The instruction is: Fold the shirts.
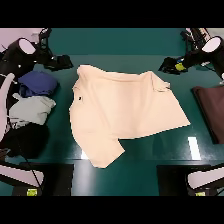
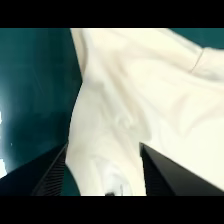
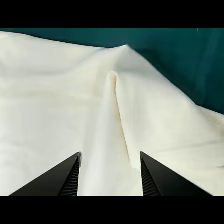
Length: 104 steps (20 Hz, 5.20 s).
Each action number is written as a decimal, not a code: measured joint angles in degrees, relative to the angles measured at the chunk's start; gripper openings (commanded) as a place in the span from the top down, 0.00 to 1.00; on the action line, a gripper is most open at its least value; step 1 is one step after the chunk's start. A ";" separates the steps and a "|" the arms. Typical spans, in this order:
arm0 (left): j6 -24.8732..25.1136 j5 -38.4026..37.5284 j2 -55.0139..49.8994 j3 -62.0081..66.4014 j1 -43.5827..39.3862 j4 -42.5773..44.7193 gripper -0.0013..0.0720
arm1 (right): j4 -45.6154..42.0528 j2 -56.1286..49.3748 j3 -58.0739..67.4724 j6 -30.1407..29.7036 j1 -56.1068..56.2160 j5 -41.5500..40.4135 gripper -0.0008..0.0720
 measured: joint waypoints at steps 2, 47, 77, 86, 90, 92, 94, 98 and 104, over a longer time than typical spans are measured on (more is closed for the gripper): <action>0.00 -5.70 1.44 -1.51 1.90 1.33 0.27 | 0.09 2.25 -0.94 -0.98 -1.09 1.29 0.40; -7.43 3.23 43.63 -55.32 -7.98 -4.00 0.95 | -2.60 41.48 -60.08 -3.63 -34.29 4.98 0.40; -7.61 -0.37 49.96 19.56 -8.00 4.44 0.95 | 9.55 55.12 -5.42 -9.97 -28.37 -9.70 0.97; -6.51 0.76 48.92 22.56 -8.00 5.64 0.95 | 8.04 49.40 16.15 -6.03 -35.23 3.34 0.97; -6.45 -3.63 41.83 14.88 -8.02 5.99 0.95 | 7.67 42.03 11.41 -3.91 -32.41 9.31 0.97; -6.36 -6.88 36.46 12.17 -8.02 6.05 0.95 | 5.70 37.40 6.69 -3.56 -28.81 11.56 0.97; -6.34 -9.33 29.59 9.51 -8.02 6.12 0.95 | 2.14 32.50 2.12 -3.13 -24.37 12.44 0.97; -4.52 -9.20 15.65 6.40 -8.02 6.32 0.95 | -4.92 20.13 -3.72 -2.40 -17.44 12.35 0.97; -1.49 3.85 0.98 5.70 -6.69 6.34 0.95 | -7.54 2.38 2.36 -2.21 -14.45 6.47 0.97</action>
